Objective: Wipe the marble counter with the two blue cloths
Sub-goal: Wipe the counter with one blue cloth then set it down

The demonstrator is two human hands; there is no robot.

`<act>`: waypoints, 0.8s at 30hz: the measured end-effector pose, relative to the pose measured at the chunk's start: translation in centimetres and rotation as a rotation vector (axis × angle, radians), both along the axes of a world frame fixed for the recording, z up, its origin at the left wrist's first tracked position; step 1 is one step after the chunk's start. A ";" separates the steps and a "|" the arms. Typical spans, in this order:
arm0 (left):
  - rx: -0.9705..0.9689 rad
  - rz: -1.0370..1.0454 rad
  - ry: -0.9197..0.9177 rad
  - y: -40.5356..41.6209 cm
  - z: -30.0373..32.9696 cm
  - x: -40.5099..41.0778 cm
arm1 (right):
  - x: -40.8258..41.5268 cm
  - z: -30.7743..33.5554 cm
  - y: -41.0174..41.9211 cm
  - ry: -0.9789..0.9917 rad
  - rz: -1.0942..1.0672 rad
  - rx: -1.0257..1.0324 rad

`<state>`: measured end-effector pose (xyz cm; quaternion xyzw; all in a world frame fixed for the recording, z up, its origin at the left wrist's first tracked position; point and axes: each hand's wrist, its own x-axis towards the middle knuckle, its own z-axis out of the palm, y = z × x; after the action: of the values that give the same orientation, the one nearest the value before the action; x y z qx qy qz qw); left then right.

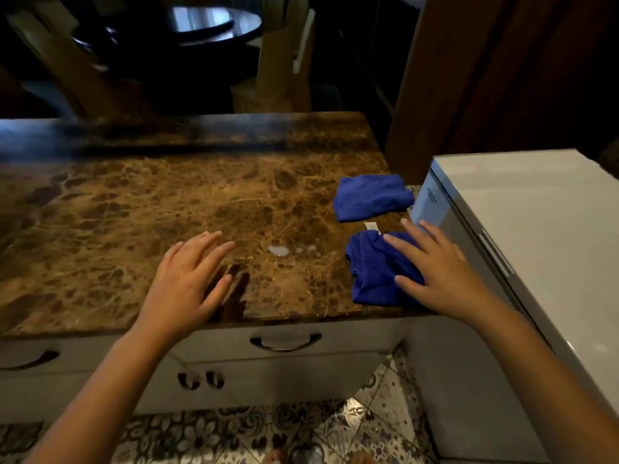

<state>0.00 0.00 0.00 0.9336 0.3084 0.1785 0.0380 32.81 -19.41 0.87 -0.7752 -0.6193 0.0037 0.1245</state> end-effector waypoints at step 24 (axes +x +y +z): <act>-0.205 0.216 0.180 4.8 -5.3 -0.6 | -2.1 -2.4 1.8 0.021 -0.003 0.158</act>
<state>-0.63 4.79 -5.30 0.8985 0.4255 0.0646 0.0860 30.72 -17.57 -1.50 -0.7638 -0.6152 -0.0373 0.1918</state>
